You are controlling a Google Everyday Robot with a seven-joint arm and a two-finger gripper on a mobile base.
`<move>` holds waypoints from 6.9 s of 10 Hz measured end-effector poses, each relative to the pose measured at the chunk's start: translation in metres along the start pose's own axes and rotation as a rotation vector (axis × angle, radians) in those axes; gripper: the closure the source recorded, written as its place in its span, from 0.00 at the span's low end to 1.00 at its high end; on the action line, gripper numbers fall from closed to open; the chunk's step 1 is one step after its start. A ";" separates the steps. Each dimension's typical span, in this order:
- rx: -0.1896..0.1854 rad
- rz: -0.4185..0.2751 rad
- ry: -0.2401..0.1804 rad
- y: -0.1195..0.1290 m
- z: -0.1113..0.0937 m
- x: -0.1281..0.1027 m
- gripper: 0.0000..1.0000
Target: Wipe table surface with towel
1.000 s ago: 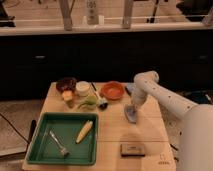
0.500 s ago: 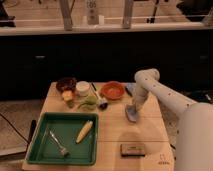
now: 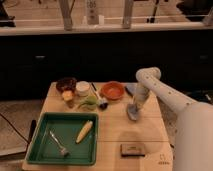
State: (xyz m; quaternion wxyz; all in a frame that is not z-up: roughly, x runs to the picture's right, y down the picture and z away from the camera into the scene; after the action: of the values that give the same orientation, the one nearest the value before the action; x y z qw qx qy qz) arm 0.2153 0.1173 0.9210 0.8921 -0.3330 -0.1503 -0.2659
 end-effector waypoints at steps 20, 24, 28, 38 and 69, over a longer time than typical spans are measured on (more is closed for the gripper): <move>0.039 -0.167 0.019 -0.020 -0.006 -0.015 1.00; 0.073 -0.303 -0.022 -0.032 -0.007 -0.058 1.00; 0.051 -0.340 -0.026 0.008 -0.007 -0.084 1.00; 0.005 -0.134 0.054 0.014 0.000 0.006 1.00; 0.065 -0.473 0.028 -0.027 -0.006 -0.084 1.00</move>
State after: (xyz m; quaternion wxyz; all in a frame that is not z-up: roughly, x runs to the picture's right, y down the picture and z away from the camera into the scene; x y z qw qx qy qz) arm 0.1323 0.1272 0.8930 0.8173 -0.2561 -0.2202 -0.4669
